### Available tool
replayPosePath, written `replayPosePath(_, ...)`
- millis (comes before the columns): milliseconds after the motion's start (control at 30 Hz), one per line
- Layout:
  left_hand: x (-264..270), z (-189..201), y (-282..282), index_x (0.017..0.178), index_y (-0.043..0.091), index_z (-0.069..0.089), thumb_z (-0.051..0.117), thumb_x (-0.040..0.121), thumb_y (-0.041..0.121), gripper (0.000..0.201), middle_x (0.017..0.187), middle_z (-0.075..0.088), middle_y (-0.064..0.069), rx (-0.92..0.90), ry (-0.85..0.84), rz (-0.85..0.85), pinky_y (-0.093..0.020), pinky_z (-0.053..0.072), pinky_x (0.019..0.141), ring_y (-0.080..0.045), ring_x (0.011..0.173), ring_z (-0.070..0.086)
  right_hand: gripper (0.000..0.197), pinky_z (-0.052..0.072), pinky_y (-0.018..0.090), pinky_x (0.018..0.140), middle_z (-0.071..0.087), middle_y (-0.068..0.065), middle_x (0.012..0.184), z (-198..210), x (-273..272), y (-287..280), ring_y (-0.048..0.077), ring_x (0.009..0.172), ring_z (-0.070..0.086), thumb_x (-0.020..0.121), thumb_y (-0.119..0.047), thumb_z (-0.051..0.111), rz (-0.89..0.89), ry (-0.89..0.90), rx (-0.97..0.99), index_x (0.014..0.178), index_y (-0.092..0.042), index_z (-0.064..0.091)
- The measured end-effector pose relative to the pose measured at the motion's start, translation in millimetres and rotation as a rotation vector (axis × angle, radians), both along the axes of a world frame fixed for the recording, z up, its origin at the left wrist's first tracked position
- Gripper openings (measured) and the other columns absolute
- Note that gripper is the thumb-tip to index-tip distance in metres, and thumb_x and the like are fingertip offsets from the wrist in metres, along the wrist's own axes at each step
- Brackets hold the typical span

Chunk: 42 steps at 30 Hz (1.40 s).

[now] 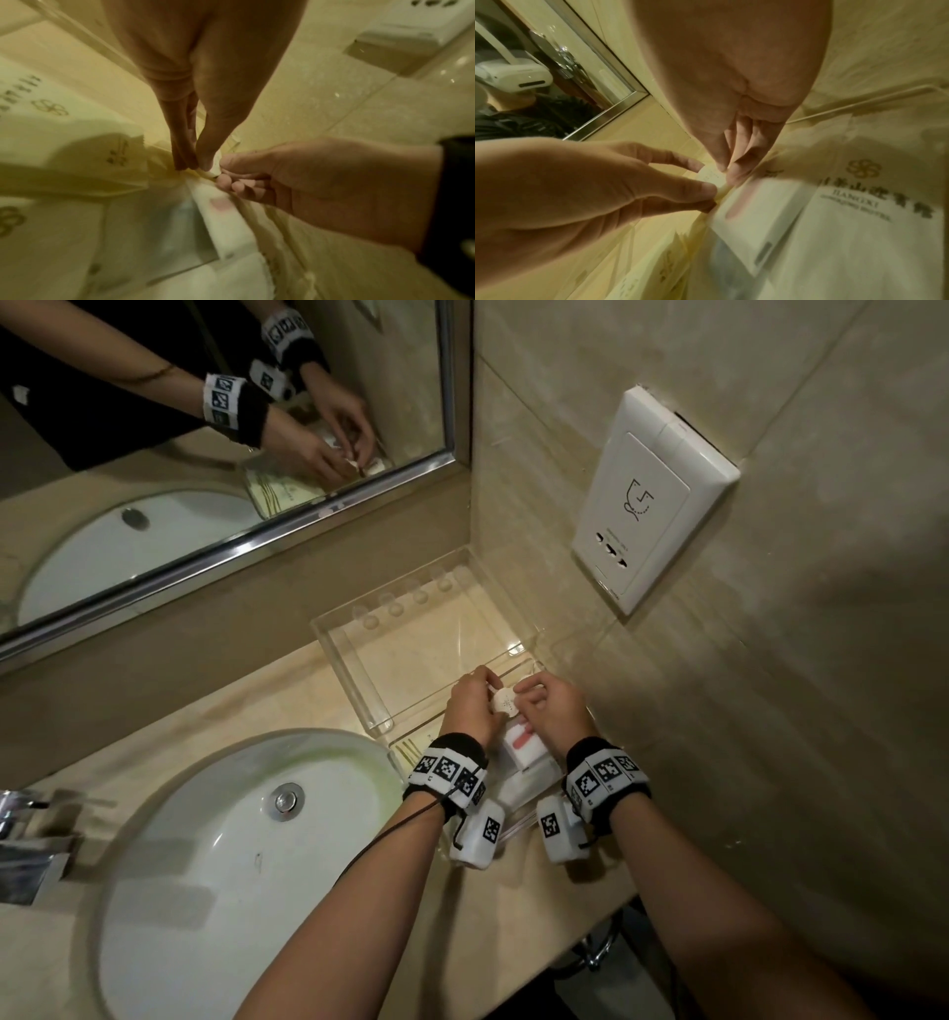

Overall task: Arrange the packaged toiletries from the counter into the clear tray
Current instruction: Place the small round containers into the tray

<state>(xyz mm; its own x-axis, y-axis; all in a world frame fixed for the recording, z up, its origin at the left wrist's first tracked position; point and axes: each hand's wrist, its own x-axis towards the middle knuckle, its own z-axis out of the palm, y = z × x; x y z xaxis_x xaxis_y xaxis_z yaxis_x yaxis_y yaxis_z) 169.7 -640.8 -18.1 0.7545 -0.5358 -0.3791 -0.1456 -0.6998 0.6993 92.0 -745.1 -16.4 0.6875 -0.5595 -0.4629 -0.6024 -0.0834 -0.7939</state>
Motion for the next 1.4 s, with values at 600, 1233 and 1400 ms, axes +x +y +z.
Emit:
replayPosePath(600, -3, -6, -6, 0.120, 0.014, 0.058, 0.070, 0.079, 0.007, 0.043, 0.112, 0.048, -0.007, 0.134, -0.265, -0.224, -0.032, 0.052, 0.074, -0.023, 0.088, 0.057, 0.013, 0.058, 0.026, 0.071, 0.064, 0.001, 0.092, -7, -12, 1, 0.013, 0.080, 0.064, 0.090, -0.004, 0.062, 0.073, -0.008, -0.458, 0.100, -0.011, 0.060)
replayPosePath(1233, 9, 7, -5, 0.098, 0.018, 0.054, 0.078, 0.071, 0.007, 0.038, 0.095, 0.067, -0.003, -0.034, 0.001, 0.014, -0.029, 0.051, 0.071, -0.021, 0.087, 0.064, 0.013, 0.060, 0.031, 0.073, 0.067, 0.000, 0.091, -9, -10, -8, 0.015, 0.082, 0.067, 0.089, -0.007, 0.064, 0.119, -0.018, -0.527, 0.099, -0.014, 0.061)
replayPosePath(1400, 10, 7, -3, 0.096, 0.013, 0.051, 0.080, 0.067, 0.004, 0.043, 0.096, 0.066, -0.005, -0.039, 0.006, 0.044, -0.034, 0.053, 0.076, -0.021, 0.083, 0.061, 0.038, 0.057, 0.034, 0.088, 0.062, 0.004, 0.122, -8, 4, -5, 0.018, 0.101, 0.064, 0.084, 0.001, 0.068, 0.299, 0.090, -0.641, 0.119, -0.012, 0.060)
